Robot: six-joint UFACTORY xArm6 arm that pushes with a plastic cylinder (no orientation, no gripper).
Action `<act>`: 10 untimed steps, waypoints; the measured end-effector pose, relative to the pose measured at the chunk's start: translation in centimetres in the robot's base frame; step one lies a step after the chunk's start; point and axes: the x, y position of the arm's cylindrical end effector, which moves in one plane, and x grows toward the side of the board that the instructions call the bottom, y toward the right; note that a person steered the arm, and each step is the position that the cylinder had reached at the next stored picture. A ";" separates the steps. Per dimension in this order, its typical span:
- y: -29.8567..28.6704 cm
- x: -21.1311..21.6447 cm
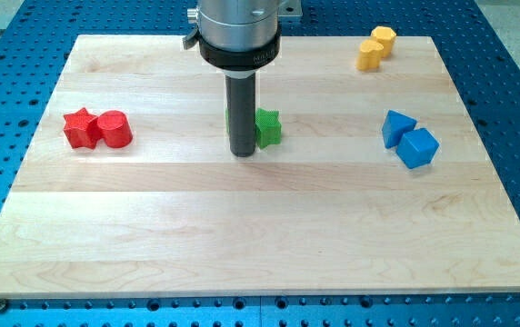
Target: Separate the green star from the green circle
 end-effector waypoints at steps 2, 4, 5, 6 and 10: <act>0.0 0.1; -0.3 0.1; 0.1 0.5; 0.6 0.8; 4.5 0.8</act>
